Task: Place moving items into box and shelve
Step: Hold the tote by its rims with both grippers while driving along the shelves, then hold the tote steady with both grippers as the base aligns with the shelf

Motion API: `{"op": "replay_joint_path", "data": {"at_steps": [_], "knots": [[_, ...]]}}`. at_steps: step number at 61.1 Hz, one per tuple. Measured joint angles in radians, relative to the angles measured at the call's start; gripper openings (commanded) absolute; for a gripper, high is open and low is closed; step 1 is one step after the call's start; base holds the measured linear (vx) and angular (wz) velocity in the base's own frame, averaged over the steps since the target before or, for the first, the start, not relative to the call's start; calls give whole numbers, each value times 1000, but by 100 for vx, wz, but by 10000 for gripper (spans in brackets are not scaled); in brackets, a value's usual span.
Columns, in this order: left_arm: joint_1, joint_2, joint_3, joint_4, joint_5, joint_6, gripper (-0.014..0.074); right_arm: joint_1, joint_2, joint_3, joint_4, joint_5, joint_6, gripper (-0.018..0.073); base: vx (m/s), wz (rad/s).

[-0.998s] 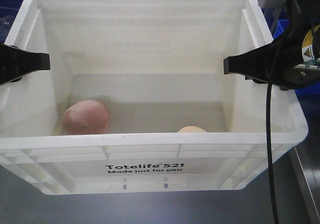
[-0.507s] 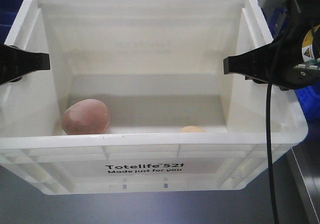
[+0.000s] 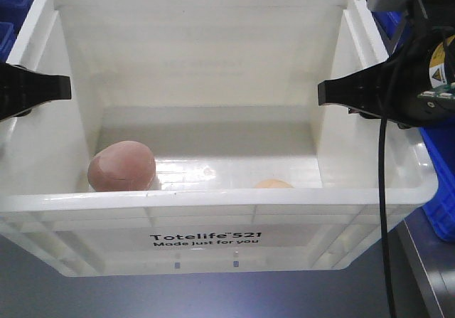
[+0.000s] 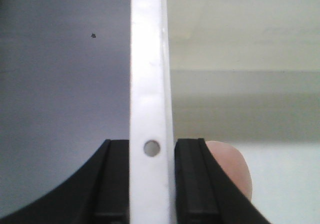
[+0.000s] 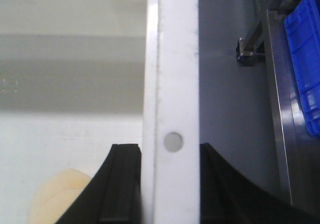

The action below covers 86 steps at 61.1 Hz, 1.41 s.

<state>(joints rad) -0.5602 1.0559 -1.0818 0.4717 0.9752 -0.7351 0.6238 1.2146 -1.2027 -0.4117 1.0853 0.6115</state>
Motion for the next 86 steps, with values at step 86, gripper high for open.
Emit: {"op": "replay_joint_path", "data": {"at_steps": [86], "knots": [[0, 0, 0, 0, 0, 0, 95, 0, 0, 0, 0, 0, 0, 85, 42, 0]]}}
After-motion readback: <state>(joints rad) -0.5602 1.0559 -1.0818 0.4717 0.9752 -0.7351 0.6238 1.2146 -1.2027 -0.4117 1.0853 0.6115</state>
